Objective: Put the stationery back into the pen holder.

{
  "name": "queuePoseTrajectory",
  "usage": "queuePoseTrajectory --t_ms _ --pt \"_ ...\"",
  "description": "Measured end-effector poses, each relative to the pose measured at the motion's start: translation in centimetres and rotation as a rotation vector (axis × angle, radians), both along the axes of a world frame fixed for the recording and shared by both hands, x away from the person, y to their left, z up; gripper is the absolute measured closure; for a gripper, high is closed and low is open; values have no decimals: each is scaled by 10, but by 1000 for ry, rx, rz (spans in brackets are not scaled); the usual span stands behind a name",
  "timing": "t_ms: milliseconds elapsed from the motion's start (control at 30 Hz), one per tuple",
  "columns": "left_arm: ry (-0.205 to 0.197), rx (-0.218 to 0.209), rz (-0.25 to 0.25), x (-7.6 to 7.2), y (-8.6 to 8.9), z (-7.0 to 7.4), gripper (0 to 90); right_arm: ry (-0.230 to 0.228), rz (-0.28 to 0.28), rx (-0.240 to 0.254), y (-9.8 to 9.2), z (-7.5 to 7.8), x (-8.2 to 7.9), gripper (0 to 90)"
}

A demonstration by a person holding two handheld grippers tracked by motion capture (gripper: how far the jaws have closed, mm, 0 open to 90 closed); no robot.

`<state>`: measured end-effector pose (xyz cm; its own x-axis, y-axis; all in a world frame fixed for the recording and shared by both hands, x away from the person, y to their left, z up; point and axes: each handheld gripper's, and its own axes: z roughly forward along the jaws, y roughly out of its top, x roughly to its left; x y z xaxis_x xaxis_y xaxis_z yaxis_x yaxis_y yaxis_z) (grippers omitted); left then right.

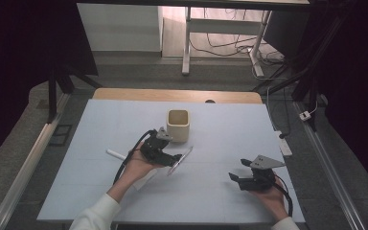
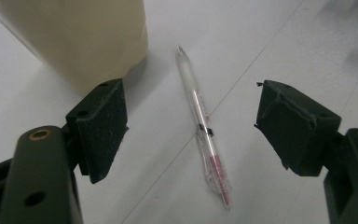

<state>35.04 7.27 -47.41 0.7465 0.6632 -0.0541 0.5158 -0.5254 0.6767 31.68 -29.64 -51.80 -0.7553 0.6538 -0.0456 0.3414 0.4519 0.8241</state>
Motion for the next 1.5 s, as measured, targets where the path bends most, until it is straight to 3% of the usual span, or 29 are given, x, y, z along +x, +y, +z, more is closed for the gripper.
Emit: queuePoseTrajectory --t_ms 500,833,1000,1500 --pt "-5 26 -18 8 -18 -5 262 7 -6 -16 0 -1 1 236" --pt "33 38 -6 22 -37 -13 320 -10 2 -18 0 0 1 236" --pt "44 84 -8 28 -46 -23 360 -8 3 -18 0 0 1 237" --pt "98 115 -17 34 -50 -36 501 -2 -8 -28 1 -1 2 238"
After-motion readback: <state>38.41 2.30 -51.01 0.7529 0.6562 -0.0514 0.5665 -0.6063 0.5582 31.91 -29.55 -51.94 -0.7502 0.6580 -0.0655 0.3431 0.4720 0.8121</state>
